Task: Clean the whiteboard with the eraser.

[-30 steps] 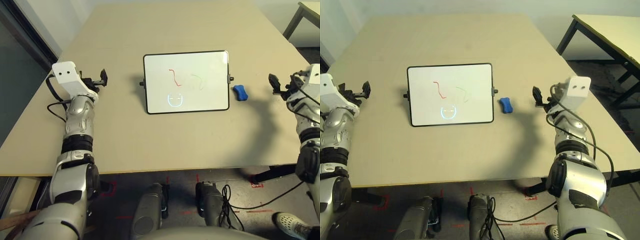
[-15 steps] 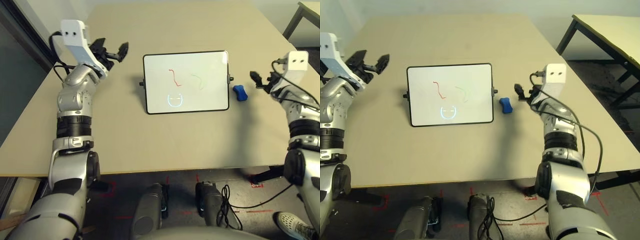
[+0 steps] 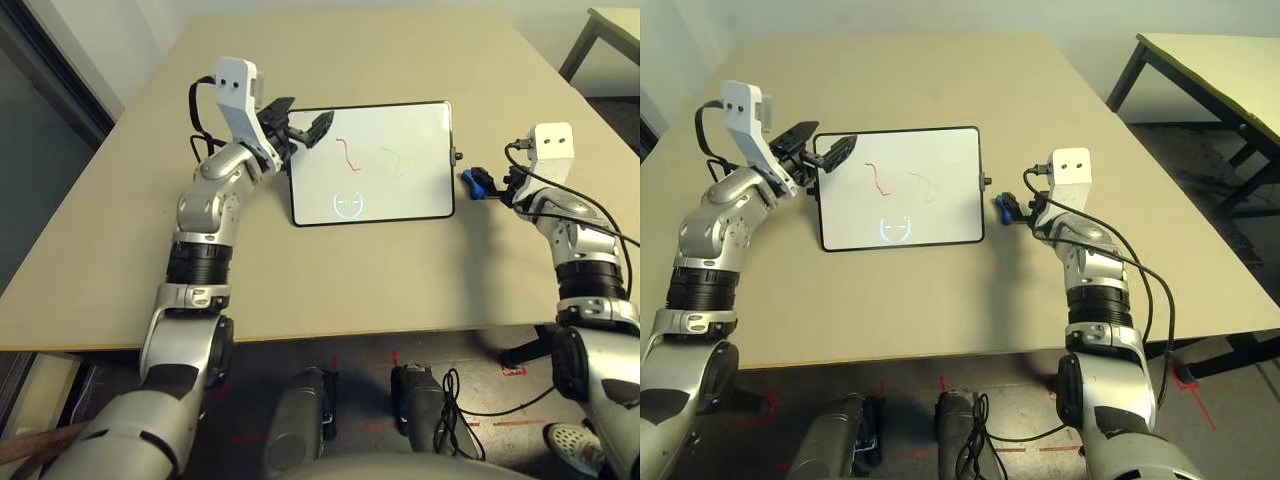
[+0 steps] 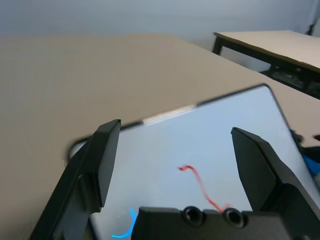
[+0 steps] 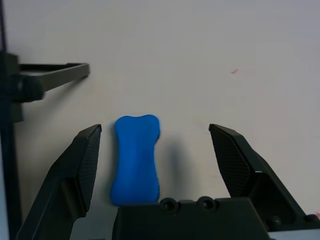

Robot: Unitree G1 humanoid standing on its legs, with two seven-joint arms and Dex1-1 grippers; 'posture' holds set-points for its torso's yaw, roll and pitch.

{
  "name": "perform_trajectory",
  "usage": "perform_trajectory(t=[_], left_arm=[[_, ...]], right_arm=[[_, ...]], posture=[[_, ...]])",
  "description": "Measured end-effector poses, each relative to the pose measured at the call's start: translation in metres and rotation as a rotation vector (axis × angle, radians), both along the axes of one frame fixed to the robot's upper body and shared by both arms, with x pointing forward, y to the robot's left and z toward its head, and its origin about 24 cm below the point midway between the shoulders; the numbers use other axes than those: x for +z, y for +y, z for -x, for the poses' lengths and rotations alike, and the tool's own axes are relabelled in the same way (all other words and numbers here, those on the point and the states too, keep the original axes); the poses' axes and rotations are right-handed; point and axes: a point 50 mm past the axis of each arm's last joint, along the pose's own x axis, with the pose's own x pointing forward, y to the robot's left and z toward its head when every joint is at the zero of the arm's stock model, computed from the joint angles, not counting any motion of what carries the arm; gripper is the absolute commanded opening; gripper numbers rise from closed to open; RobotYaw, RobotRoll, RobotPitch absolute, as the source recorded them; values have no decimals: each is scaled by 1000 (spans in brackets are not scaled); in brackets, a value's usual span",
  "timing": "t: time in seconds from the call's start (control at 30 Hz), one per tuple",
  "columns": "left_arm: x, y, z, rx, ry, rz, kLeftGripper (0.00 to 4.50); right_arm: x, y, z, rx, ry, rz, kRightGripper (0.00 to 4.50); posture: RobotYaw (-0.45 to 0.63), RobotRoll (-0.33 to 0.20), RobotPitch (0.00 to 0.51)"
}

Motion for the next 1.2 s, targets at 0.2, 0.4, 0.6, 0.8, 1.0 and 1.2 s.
perform_trajectory(t=[0.2, 0.4, 0.6, 0.8, 1.0, 1.2], left_arm=[[-12, -7, 4, -56, 53, -30, 4500], [-17, -7, 12, -105, 80, -75, 4500], [-14, -4, 17, -107, 77, -96, 4500], [-14, -3, 19, -100, 81, -96, 4500], [-14, -3, 19, -92, 83, -95, 4500], [-14, -3, 19, -91, 89, -96, 4500]], right_arm=[[-2, 3, 0, 13, 17, 6, 4463], [-11, 8, 0, 35, 88, 42, 4463], [-17, 4, 0, 10, 122, 59, 3612], [-14, 3, -1, -14, 115, 81, 1574], [-8, 4, -4, -46, 92, 95, 690], [3, -6, -5, -127, 49, 102, 689]], posture=[[-7, 0, 158], [-1, 0, 162], [12, 0, 161], [20, 0, 159], [24, 0, 149], [24, 0, 146]])
